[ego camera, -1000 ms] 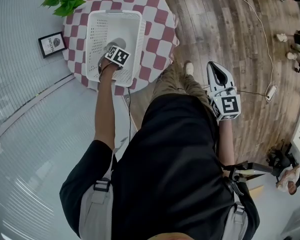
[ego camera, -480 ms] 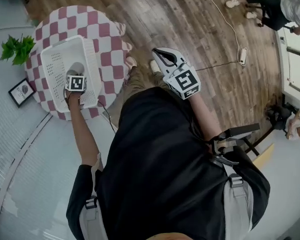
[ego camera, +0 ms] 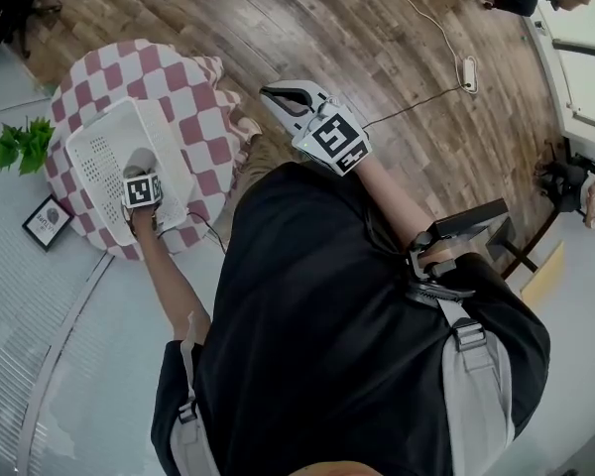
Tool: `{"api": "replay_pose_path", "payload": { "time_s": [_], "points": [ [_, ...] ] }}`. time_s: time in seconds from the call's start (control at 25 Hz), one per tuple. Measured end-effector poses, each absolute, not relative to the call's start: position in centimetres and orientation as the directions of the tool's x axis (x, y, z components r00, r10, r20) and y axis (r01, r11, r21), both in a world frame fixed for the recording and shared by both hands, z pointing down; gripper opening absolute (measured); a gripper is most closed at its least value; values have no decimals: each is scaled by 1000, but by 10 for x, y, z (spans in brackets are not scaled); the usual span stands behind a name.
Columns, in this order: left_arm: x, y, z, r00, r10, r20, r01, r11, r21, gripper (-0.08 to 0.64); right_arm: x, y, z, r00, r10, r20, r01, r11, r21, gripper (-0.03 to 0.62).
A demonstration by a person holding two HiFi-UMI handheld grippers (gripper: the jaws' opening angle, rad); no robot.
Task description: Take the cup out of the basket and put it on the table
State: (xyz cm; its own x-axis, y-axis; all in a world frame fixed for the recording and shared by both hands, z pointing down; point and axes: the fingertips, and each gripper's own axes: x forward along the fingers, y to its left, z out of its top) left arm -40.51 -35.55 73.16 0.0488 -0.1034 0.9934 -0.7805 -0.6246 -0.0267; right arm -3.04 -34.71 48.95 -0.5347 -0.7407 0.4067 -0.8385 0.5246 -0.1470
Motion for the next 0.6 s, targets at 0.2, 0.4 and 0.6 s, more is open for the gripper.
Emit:
{"api": "replay_pose_path", "payload": {
  "time_s": [0.2,0.4,0.6],
  "points": [
    [-403,-357,723,63,-136,989,-809,-588,-29,26,-32,-347,490,-547,-735,401,-831,536,-152,12],
    [-393,-358,711,108,-192,975,-838,-546,-15,26,-32,-342,493,-558,-721,410,-818,560,-130,12],
    [-389,-366,697,130,-243,961,-844,-535,-21,26,-43,-341,495,-577,-709,405,-805,578,-134,12]
  ]
}}
